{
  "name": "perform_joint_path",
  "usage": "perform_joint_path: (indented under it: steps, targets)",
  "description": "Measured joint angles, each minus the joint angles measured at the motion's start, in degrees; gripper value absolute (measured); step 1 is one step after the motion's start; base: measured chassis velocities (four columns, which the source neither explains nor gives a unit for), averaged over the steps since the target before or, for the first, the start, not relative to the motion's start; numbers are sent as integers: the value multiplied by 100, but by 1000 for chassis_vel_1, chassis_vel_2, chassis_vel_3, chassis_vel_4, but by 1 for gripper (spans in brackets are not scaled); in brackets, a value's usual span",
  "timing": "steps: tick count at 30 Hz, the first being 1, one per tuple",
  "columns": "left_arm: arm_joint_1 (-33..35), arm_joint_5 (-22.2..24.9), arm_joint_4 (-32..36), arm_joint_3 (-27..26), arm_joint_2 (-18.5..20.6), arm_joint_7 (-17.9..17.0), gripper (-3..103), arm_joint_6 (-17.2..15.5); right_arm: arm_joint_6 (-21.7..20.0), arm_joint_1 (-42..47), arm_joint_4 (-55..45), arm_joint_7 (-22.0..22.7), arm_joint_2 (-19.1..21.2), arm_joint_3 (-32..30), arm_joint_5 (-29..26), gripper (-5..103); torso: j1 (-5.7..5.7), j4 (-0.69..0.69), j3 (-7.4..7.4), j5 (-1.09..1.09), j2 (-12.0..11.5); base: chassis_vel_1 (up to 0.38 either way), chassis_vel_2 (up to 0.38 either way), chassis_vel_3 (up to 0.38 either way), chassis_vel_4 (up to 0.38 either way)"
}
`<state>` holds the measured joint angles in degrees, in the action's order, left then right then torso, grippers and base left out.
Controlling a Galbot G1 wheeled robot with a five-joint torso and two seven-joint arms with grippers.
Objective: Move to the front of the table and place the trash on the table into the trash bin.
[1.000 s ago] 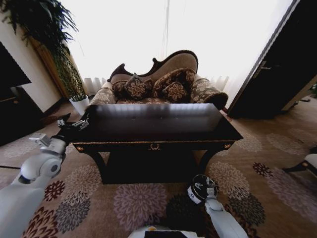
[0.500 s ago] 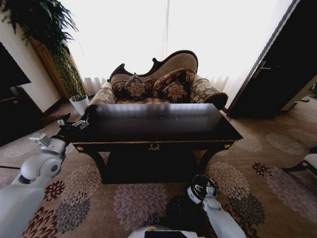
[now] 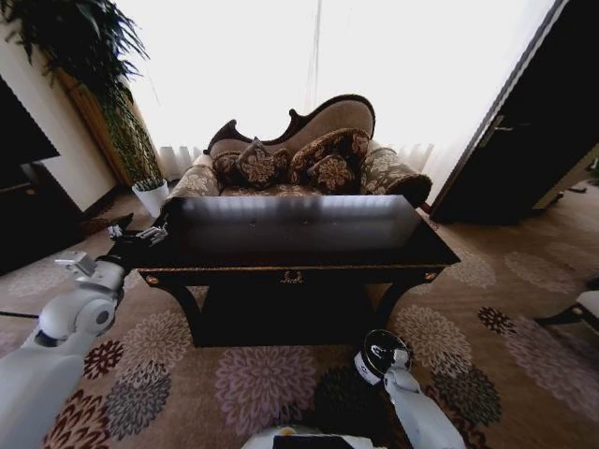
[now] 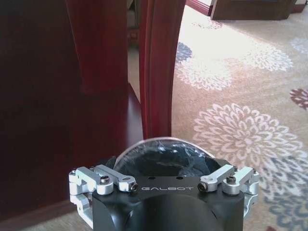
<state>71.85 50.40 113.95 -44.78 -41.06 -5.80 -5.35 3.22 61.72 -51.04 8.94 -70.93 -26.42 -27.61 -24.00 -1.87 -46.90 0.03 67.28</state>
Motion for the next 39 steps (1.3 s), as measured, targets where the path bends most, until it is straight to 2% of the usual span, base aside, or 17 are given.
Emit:
perform_joint_path:
  steps: [2,6,7,8,11,12,18,23,27,33,39]
  targets:
    - [0,0,0,0,0,0,100,0,-50,362,-645,-17,86,-69,-275,100,0,1,1,-4,0,0,0,0,0]
    - [0,0,0,0,0,-1,100,0,-192,1197,-2124,30,173,-299,-503,100,0,0,1,-4,0,0,0,0,0]
    - [0,0,0,0,0,-1,100,0,-192,1197,-2124,30,173,-299,-503,100,0,0,1,-4,0,0,0,0,0]
    - [0,0,0,0,0,-2,100,0,-262,1416,-2522,69,179,-384,-569,100,1,0,1,-3,0,0,0,0,0]
    - [0,0,0,0,0,0,100,0,-402,2010,-3579,174,141,-679,-725,100,1,0,1,-3,0,0,0,0,0]
    - [0,0,0,0,0,0,100,0,-402,2010,-3579,174,141,-679,-725,100,1,0,1,-3,0,0,0,0,0]
    - [0,0,0,0,0,0,100,0,-665,3002,-5316,354,-14,-1298,-874,100,2,1,1,-3,0,0,0,0,0]
    - [0,0,0,0,0,0,100,0,-735,3365,-5884,428,17,-1568,-1022,100,1,0,1,-2,0,0,0,0,0]
    - [0,0,0,0,0,-1,100,0,-726,3942,-6879,550,27,-1950,-1115,100,1,0,1,-3,1,0,0,0,0]
    - [0,0,0,0,0,-1,100,0,-681,4119,-7449,606,98,-2225,-1096,100,2,0,1,-2,0,0,0,0,0]
    - [0,0,0,0,0,-1,100,0,-675,3967,-7823,491,571,-2458,-1121,100,1,0,1,-2,-1,0,0,0,0]
